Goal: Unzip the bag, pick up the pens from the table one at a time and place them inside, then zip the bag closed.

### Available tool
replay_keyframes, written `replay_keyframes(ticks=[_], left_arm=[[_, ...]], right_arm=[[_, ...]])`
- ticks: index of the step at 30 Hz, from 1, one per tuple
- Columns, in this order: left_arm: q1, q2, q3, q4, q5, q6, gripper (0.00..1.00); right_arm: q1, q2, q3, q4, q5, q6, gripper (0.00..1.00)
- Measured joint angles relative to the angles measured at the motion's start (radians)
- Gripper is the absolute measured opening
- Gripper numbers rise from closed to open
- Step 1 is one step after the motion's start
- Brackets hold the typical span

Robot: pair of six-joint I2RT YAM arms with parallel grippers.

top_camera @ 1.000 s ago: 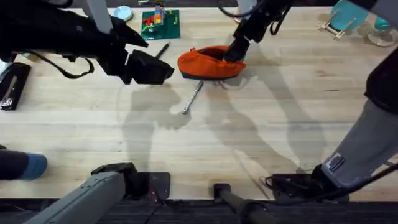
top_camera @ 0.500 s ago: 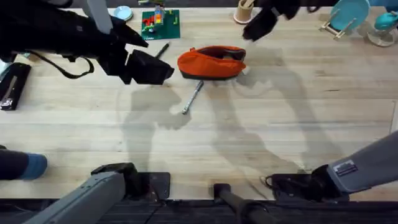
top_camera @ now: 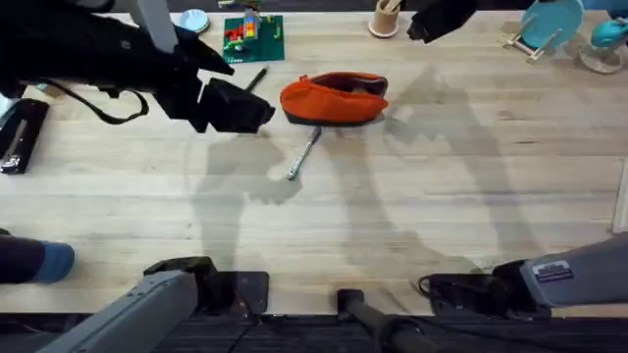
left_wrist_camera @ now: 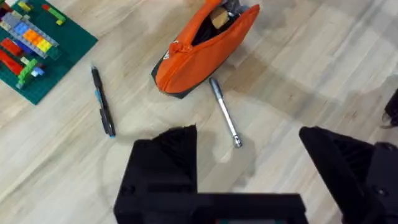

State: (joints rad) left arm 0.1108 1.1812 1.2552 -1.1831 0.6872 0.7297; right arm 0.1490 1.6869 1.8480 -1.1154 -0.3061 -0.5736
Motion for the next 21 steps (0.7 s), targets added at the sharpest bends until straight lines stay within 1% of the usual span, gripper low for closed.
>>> replay_keyframes(ticks=[3, 5, 8, 12, 14, 17, 21], left_arm=[[0.000, 0.000, 0.000, 0.000, 0.000, -0.027, 0.994], [0.000, 0.000, 0.000, 0.000, 0.000, -0.036, 0.993], [0.000, 0.000, 0.000, 0.000, -0.012, -0.046, 0.993], [0.000, 0.000, 0.000, 0.000, -0.045, -0.053, 0.994], [0.000, 0.000, 0.000, 0.000, -0.060, -0.055, 0.995], [0.000, 0.000, 0.000, 0.000, -0.079, -0.060, 0.995], [-0.003, 0.000, 0.000, -0.018, -0.128, -0.110, 0.995]], right_arm=[[-0.009, -0.034, -0.034, 0.020, -0.001, 0.002, 0.995], [-0.022, -0.067, -0.081, 0.043, 0.000, 0.002, 0.995], [-0.046, -0.125, -0.169, 0.089, 0.000, 0.002, 0.996], [-0.076, -0.218, -0.293, 0.130, 0.001, 0.003, 0.996], [-0.082, -0.258, -0.331, 0.137, 0.001, 0.005, 0.996], [-0.083, -0.302, -0.363, 0.141, 0.001, 0.005, 0.996], [-0.083, -0.333, -0.369, 0.130, 0.004, 0.005, 0.995]])
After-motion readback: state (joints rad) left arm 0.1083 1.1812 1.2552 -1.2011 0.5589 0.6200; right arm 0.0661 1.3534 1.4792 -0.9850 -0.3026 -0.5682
